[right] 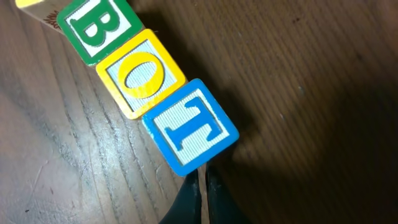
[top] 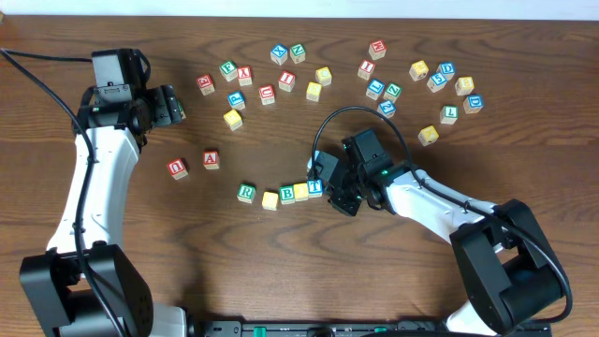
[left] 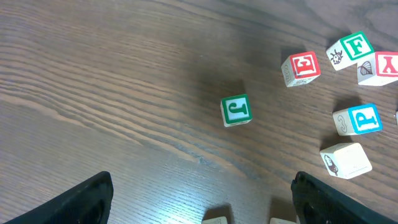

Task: Spell out ROBOT
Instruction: 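Lift the right gripper away from the T and retreat rightward, then move the left gripper down toward the green R block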

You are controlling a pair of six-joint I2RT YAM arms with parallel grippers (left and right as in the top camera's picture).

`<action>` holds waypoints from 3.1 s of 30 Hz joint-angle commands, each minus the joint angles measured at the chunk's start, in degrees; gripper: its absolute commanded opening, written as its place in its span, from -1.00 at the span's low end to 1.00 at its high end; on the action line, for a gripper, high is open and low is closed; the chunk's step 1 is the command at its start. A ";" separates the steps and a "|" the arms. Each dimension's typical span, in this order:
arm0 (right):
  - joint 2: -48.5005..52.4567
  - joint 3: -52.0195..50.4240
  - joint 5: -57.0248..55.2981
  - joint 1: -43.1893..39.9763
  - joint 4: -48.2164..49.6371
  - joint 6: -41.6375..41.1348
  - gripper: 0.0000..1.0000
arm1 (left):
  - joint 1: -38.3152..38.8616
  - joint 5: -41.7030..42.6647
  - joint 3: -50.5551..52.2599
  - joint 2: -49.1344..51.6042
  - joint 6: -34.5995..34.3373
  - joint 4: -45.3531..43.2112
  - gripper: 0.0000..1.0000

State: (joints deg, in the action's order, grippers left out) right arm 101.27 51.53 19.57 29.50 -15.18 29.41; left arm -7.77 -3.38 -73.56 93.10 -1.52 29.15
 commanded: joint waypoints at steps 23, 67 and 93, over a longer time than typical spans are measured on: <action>-30.62 3.37 -16.68 -3.96 -24.94 -7.17 -0.97 | -0.17 0.15 0.26 -2.27 -0.24 0.57 0.80; -30.40 2.75 -25.57 -3.91 -32.94 -28.15 0.98 | 0.22 -0.66 20.35 -35.06 -7.67 -6.49 0.51; -27.21 -1.09 -25.66 -3.91 -31.78 -37.07 0.98 | 14.93 0.35 33.22 -32.28 -8.85 8.13 0.51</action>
State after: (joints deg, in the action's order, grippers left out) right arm 73.63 50.83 -5.45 25.63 -47.05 -6.66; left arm 6.98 -3.31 -40.47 60.71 -9.47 37.01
